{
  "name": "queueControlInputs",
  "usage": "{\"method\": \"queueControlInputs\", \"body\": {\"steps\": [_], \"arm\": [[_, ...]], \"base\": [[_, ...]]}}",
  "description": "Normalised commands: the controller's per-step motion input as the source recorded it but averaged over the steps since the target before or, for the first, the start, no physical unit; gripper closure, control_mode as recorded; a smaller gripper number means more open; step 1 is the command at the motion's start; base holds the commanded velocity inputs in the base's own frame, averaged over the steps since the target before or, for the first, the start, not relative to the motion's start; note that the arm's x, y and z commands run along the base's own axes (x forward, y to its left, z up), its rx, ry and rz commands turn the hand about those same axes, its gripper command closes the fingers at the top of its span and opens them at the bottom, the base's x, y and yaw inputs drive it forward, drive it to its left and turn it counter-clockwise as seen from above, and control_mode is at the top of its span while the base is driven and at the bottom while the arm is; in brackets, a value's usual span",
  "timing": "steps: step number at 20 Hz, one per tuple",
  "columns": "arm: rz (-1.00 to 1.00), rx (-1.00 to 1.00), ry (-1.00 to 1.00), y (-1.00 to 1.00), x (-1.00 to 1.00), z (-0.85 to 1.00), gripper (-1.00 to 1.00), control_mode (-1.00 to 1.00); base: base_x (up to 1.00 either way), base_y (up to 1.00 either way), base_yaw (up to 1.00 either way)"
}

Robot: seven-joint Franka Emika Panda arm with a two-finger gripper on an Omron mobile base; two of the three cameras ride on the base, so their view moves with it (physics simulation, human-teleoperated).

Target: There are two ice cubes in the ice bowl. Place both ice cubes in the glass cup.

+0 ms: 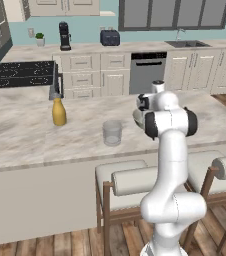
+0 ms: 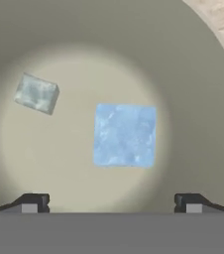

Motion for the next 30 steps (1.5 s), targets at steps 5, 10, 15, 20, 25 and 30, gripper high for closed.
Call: {"method": "queueControlInputs", "body": {"steps": [5,10,15,20,25,30], "arm": [[0.0,-0.05,0.0,0.0,0.22,-0.35,-1.0,-1.0],[0.0,-0.03,0.0,0.0,0.27,-0.34,-1.0,-1.0],[0.0,0.0,-0.03,0.0,0.37,-0.21,-1.0,-1.0],[-0.03,0.0,0.07,0.0,0.06,-0.16,1.0,-1.0],[0.0,0.07,-0.01,0.0,-0.92,0.25,1.0,-1.0],[0.0,0.12,-0.14,0.11,-1.0,0.68,1.0,-1.0]], "base": [[0.0,0.0,0.0],[0.0,0.0,0.0],[0.0,0.0,0.0],[0.0,0.0,0.0],[0.0,0.0,0.0],[0.0,0.0,0.0]]}}
